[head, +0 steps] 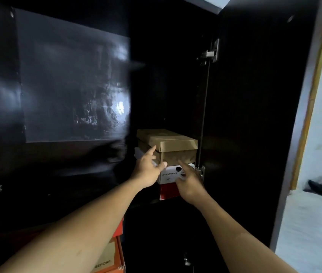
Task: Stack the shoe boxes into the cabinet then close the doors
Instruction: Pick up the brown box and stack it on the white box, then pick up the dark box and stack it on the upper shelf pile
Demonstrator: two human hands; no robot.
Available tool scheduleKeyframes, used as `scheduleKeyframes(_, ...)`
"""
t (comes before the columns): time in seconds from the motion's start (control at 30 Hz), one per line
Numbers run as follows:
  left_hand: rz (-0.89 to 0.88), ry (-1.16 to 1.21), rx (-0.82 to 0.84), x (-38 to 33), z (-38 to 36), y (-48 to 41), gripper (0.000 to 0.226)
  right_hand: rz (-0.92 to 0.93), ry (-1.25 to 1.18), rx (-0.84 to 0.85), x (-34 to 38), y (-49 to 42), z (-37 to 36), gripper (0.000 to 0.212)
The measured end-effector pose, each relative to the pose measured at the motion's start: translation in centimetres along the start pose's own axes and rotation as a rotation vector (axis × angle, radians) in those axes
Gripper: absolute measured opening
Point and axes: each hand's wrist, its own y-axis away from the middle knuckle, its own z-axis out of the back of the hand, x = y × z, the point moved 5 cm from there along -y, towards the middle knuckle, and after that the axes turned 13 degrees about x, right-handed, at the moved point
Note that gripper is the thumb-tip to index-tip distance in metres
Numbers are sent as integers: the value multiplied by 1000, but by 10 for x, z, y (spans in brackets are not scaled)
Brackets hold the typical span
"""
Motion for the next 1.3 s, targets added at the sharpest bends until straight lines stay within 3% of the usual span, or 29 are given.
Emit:
scheduleKeyframes(0.27,38,11,161,-30,3,110,77,-73,-47,-78,34,127,20,50)
scheduleKeyframes(0.4,60,1,204,-39,-15,174,68,-157,-77,-92,30,207,29,57)
scheduleKeyframes(0.6,118,85,290,-31,-83,260,65,-253,-26,-223,-27,318,26,52)
scheduleKeyframes(0.73,199,78,384,-5,-155,309,66,-367,-47,-193,-105,369,6,38)
scheduleKeyframes(0.87,276,-23,495,36,-230,350,67,-567,-64,-101,-195,424,-24,55)
scheduleKeyframes(1.0,355,-40,642,89,-292,392,69,-733,-84,-53,-266,475,-54,58)
scheduleKeyframes(1.13,438,-103,688,144,-330,429,97,-806,-176,-28,-317,511,-83,56)
scheduleKeyframes(1.3,541,-4,709,239,-375,468,124,-858,-227,13,-358,535,-117,99)
